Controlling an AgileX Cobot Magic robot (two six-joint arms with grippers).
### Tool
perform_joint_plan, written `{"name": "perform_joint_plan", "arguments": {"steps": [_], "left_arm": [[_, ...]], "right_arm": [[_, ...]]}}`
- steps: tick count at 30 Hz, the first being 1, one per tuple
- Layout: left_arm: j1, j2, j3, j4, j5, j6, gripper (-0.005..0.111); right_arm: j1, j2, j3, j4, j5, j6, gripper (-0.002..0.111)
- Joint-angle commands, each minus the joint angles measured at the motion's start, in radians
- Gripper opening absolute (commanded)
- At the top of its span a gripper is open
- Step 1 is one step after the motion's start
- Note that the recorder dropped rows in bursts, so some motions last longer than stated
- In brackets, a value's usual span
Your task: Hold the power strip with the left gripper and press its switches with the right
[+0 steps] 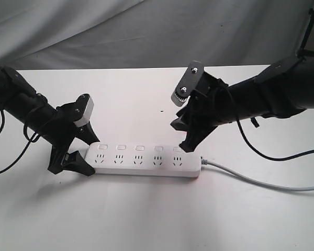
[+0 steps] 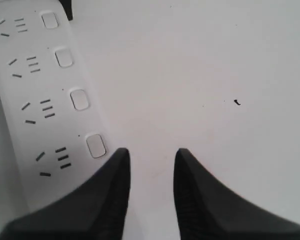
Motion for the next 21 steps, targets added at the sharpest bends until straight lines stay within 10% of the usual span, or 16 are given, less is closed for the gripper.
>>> {"name": "perform_joint_plan", "arguments": {"steps": [1,14,21], "left_arm": [[0.0,-0.005,-0.006,-0.001,0.002,-0.003,0.057],[0.0,-0.005,-0.006,-0.001,0.002,-0.003,0.057],[0.0,-0.005,-0.006,-0.001,0.002,-0.003,0.057]], "right_arm": [[0.003,-0.049,0.004,0.005,0.003,-0.008,0.009],[0.003,-0.269,0.146,0.053,-0.019,0.03,0.0],[0.003,-0.788,0.373,0.127,-0.08,0.037,0.0]]}}
